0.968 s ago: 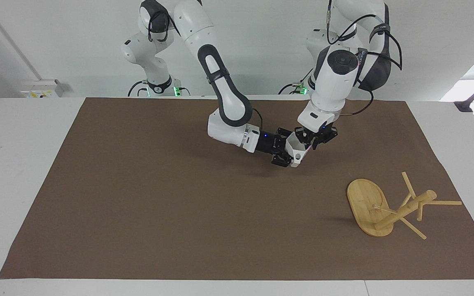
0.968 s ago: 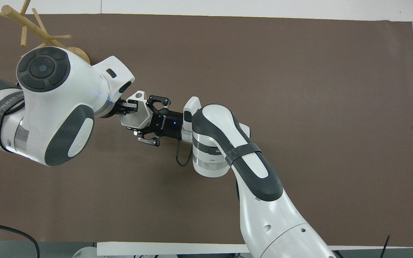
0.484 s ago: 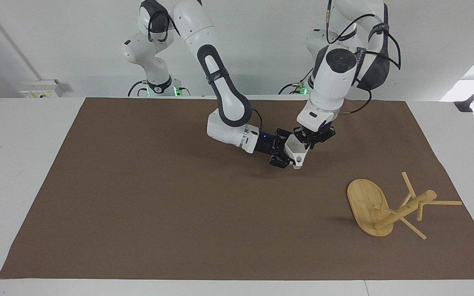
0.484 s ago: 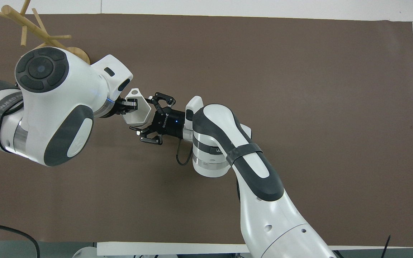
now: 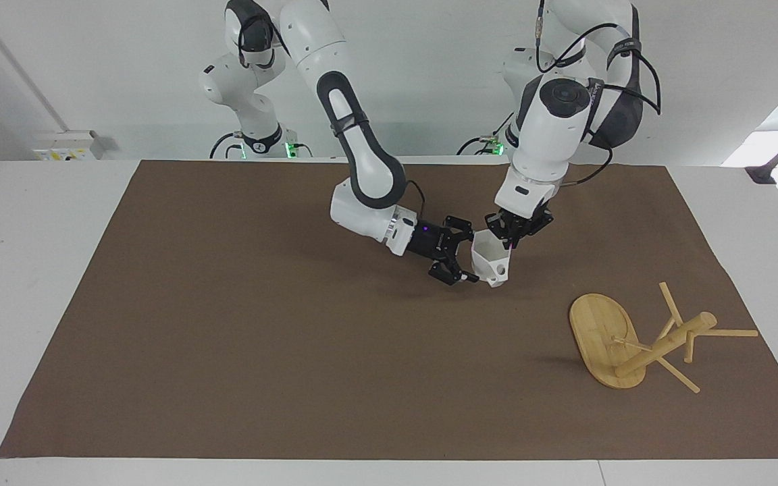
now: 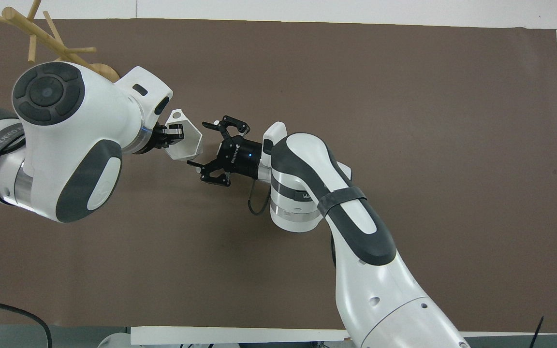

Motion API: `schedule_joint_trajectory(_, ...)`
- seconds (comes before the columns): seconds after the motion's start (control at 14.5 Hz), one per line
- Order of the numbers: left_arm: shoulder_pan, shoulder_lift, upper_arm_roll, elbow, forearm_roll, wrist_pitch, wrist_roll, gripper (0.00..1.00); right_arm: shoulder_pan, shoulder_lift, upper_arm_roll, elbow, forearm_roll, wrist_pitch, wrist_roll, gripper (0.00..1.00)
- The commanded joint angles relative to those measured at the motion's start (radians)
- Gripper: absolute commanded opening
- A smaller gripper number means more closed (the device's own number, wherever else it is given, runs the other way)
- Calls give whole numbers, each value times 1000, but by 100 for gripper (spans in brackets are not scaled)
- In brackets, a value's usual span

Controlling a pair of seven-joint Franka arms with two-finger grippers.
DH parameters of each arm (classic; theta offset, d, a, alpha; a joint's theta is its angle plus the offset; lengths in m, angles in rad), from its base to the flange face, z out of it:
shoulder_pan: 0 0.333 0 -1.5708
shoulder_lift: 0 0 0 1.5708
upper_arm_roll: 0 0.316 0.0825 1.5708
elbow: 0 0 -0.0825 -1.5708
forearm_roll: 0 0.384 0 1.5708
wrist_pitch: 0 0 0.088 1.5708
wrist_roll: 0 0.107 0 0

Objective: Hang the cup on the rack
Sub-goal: 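Open the right gripper and withdraw it while the left gripper lifts the cup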

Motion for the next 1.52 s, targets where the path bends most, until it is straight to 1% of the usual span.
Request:
schedule_joint_trajectory(0.0, 20, -14, 9, -12, 14, 56, -57, 0, -157, -58, 8, -102, -146, -149, -16, 99)
schedule_joint_trajectory(0.14, 35, -26, 10, -35, 16, 103, -68, 0, -269, -74, 6, -133, -278, -259, -16, 99)
schedule_joint_trajectory(0.28, 87, -44, 9, -67, 16, 214, -71, 0, -393, -81, 6, -134, -448, -370, -16, 99)
schedule_joint_trajectory(0.35, 90, -59, 10, -99, 16, 266, -71, 0, -454, -82, 6, -131, -521, -420, -14, 99)
schedule_joint_trajectory(0.41, 92, -96, 10, -160, 16, 341, -71, 0, -516, -82, 6, -124, -591, -471, -11, 99)
schedule_joint_trajectory(0.48, 93, -145, 12, -256, 16, 449, -71, 0, -566, -84, 6, -119, -662, -514, -8, 99)
schedule_joint_trajectory(0.55, 118, -182, 10, -339, 16, 567, -70, 0, -611, -85, 6, -116, -723, -548, -8, 99)
schedule_joint_trajectory(0.62, 139, -185, 9, -378, 16, 661, -70, 0, -662, -88, 3, -108, -789, -589, -5, 99)
schedule_joint_trajectory(0.69, 155, -182, 9, -382, 16, 709, -73, 0, -705, -94, 1, -86, -847, -626, 10, 99)
schedule_joint_trajectory(0.76, 191, -175, 6, -383, 16, 763, -82, 0, -741, -104, 1, -58, -915, -658, 47, 99)
schedule_joint_trajectory(0.83, 201, -167, 6, -385, 16, 812, -87, 0, -775, -120, 0, -29, -1005, -686, 102, 99)
schedule_joint_trajectory(0.9, 207, -152, 6, -385, 16, 838, -87, 0, -804, -146, 1, -10, -1091, -695, 151, 99)
schedule_joint_trajectory(1.04, 218, -121, 6, -386, 16, 870, -84, 0, -843, -231, 0, -7, -1234, -714, 255, 99)
schedule_joint_trajectory(1.11, 221, -104, 6, -388, 17, 893, -82, 0, -845, -283, 0, -6, -1339, -714, 315, 99)
schedule_joint_trajectory(1.24, 221, -46, 6, -374, 16, 955, -82, 0, -846, -366, 0, -6, -1527, -738, 471, 99)
schedule_joint_trajectory(1.45, 247, -26, 6, -356, 17, 955, -68, 0, -832, -456, 3, -4, -1726, -763, 698, 99)
